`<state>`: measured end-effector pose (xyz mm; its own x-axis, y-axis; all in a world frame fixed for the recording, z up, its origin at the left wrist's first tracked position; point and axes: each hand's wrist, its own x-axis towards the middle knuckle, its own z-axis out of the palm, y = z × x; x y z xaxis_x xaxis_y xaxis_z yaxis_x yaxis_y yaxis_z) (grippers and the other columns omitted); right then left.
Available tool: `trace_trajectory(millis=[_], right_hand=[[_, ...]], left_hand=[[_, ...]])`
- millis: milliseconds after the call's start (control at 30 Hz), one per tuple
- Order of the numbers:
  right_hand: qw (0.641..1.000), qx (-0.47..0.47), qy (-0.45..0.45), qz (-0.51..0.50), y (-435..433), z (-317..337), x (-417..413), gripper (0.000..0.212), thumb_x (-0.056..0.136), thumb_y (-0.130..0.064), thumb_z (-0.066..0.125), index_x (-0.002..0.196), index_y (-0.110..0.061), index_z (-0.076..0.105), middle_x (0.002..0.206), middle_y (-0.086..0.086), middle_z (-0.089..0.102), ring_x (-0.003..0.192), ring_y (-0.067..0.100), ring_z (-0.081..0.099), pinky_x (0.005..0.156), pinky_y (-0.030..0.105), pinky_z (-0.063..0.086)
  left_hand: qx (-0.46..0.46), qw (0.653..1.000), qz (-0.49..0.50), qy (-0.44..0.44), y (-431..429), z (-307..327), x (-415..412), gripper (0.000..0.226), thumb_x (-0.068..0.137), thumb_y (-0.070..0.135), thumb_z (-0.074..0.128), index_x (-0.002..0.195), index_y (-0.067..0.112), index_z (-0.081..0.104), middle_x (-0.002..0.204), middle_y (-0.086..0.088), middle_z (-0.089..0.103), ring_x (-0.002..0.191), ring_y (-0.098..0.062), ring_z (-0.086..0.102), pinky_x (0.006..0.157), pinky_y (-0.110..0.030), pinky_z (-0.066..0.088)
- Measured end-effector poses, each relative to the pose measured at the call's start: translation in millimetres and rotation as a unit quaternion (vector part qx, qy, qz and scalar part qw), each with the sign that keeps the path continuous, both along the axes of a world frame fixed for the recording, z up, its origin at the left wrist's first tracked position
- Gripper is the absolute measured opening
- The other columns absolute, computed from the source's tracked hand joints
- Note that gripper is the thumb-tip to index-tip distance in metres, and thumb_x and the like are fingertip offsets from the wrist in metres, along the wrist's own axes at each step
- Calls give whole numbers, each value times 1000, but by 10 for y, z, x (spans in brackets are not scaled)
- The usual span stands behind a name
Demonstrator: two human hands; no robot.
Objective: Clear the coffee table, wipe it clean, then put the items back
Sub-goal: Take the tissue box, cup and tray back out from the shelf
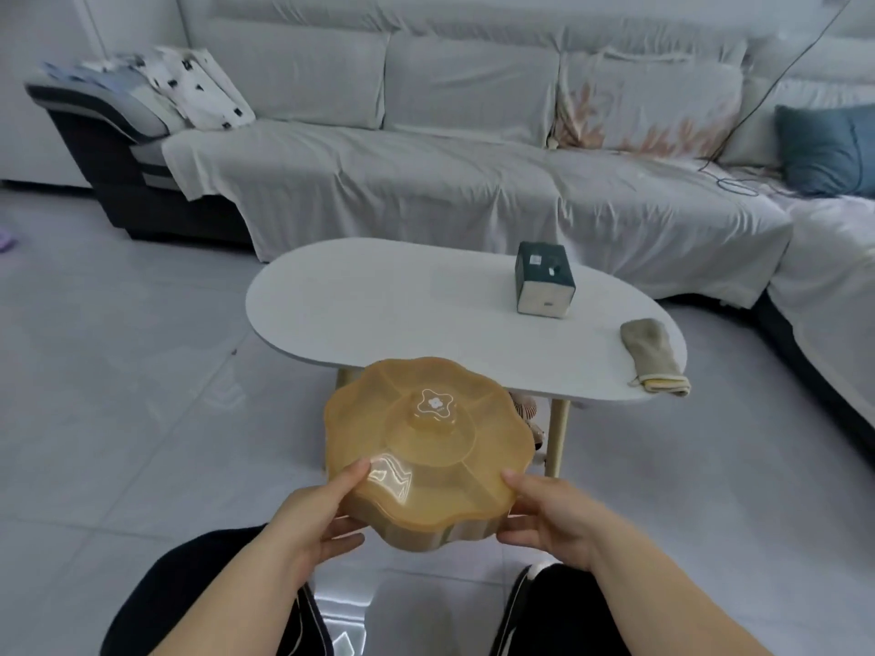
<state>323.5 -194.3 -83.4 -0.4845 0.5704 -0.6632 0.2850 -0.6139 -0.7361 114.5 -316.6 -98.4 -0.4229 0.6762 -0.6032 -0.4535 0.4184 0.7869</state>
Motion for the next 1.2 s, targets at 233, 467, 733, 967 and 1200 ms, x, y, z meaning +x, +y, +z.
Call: trace_trajectory(millis=[233,467,733,967,1200], right_hand=[[998,37,34,-49,405,290,-186,25,93,-24,48,111,-7,51,105,16,58,85,25,59,65,29,52],[990,117,-41,-69,1030,292,-591,41,93,-31,45,121,-1,49,116,16,55,94,27,57,56,24,50],[970,181,-152,-61,1656,195,-964,53,93,-43,37,131,-6,39,130,12,44,99,24,43,85,33,41],[972,181,-146,-44,1864,59,-1116,51,95,-41,35,129,-4,40,109,7,46,92,21,44,73,28,36],[981,132,-107,-93,1935,-7,-1188,32,93,-35,45,101,-4,49,75,4,47,60,17,47,56,26,47]], left_hand=[[51,995,6,89,600,331,-124,31,80,37,58,96,10,56,86,-5,60,88,-24,55,73,-31,46],[41,991,24,123,1337,283,-400,29,84,30,54,95,4,55,82,-9,58,79,-26,53,63,-28,45],[-13,976,38,213,2012,138,-716,48,82,40,54,108,-1,56,113,-17,59,99,-31,53,82,-34,39],[-28,964,49,259,2270,16,-869,46,83,39,53,105,-2,58,103,-15,60,84,-27,49,75,-33,38],[-9,980,72,184,2422,1,-951,28,84,29,55,96,5,57,92,-13,61,72,-25,53,80,-37,46]])
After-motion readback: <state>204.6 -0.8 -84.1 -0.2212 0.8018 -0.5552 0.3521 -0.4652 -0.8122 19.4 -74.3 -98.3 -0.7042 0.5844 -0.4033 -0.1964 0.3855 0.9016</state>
